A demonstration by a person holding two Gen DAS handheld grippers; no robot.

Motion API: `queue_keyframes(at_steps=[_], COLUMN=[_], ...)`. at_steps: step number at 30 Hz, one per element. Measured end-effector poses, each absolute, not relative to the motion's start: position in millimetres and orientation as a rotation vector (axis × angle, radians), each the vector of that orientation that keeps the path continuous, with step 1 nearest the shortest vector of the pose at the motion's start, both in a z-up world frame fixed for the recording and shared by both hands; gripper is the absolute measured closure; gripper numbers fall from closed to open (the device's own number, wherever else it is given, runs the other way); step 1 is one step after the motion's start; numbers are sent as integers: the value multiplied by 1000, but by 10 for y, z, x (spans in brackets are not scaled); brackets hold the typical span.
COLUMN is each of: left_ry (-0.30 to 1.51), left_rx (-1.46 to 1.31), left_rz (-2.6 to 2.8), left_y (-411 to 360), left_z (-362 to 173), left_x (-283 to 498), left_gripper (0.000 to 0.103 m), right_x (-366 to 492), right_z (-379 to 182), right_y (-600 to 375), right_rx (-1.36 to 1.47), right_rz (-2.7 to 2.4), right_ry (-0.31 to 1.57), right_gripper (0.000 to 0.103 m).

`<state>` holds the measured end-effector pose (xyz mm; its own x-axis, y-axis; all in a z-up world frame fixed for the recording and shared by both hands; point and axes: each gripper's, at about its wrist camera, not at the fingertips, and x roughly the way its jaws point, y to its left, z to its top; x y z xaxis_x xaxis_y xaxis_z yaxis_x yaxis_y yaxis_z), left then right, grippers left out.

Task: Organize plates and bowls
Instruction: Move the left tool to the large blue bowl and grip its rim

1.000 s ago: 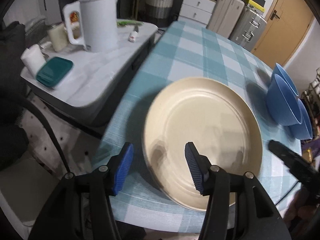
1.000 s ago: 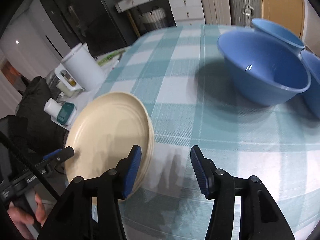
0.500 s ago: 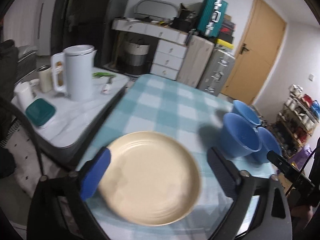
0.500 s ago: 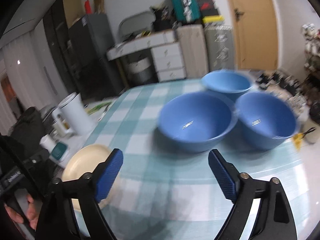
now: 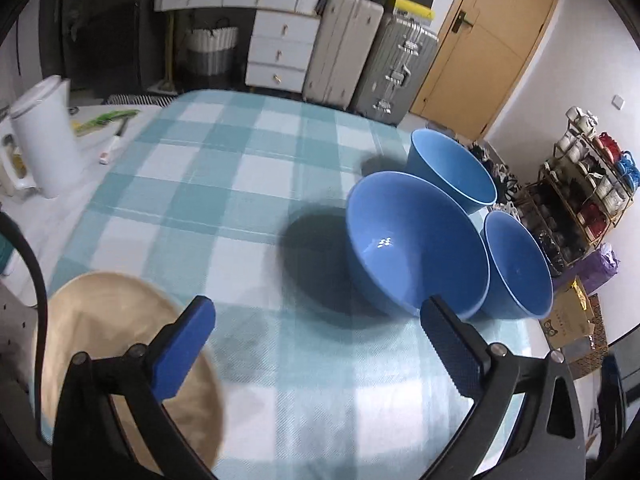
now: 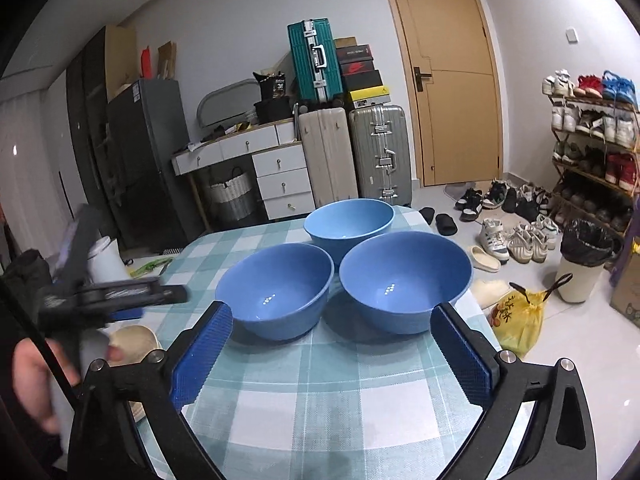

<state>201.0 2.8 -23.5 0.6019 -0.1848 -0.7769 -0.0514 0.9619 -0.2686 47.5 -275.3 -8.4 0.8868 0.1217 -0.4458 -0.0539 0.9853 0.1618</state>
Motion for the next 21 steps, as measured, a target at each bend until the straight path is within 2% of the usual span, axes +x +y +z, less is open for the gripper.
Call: queue_keyframes(at_steps=[12,17,19,21], left_ry=[975,1012,1015,1007], left_rx=[-352,-400,-395,-377], left_rz=[-80,-75,-75,-75], left_y=[-269,-301,-327,-352], left_z=[-569,-735,-752,-744], left_x=[2496,2663,2708,2735], left_gripper=[0,3,8,10], right_x=[700,768,773,800], right_z=[-408,-454,-483,-525], right_y=[-2533,-2558,-2570,-2580], right_rx=[111,177,184,184], right_rz=[180,187,189,188], right_ry=[452,465,468,478], right_gripper=[2,2,2,2])
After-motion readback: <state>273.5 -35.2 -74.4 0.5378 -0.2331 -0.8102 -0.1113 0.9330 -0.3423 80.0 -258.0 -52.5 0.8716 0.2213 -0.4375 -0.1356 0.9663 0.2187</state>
